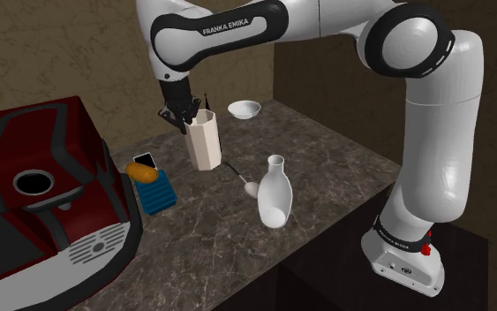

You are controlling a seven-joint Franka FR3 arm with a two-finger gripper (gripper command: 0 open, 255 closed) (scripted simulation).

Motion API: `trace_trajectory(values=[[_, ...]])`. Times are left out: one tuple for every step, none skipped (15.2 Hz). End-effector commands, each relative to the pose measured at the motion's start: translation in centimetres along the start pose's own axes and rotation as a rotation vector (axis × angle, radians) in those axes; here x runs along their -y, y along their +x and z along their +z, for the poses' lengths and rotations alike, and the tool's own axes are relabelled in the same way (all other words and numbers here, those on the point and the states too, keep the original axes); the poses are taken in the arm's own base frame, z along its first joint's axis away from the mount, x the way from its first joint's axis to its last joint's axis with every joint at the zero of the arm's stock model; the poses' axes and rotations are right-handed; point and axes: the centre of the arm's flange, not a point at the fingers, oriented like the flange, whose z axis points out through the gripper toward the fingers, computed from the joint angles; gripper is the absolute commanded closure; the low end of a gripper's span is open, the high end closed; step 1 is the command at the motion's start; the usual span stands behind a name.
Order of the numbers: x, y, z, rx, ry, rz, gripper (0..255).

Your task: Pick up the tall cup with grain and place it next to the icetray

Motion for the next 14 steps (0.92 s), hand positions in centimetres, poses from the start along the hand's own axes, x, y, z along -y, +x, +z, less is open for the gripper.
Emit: trace_trajectory(values=[[0.1,-0.1,1.1,-0.001,0.001,0.000,255],[0.1,-0.1,1.7,-0.001,0.001,0.000,255],[0.1,-0.2,2.2,-0.001,0.001,0.000,255],[0.1,-0.2,2.7,-0.001,0.001,0.000,255],[0.1,-0.2,3.2,-0.001,0.001,0.000,255],[0.1,-0.2,3.8,-0.001,0.001,0.000,255],[0.1,-0.3,4.3,-0.001,0.001,0.000,255],[0.1,-0.3,4.8,-0.001,0.001,0.000,255],[0.1,-0.3,5.3,-0.001,0.001,0.000,255],[0.1,-0.4,5.9,-0.001,0.001,0.000,255],[0.1,-0.4,6.4,-0.001,0.001,0.000,255],[0.2,-0.4,6.9,-0.001,0.001,0.000,255],[0.2,-0.4,7.5,-0.001,0.001,0.000,255],[0.2,-0.5,8.0,-0.001,0.001,0.000,255]])
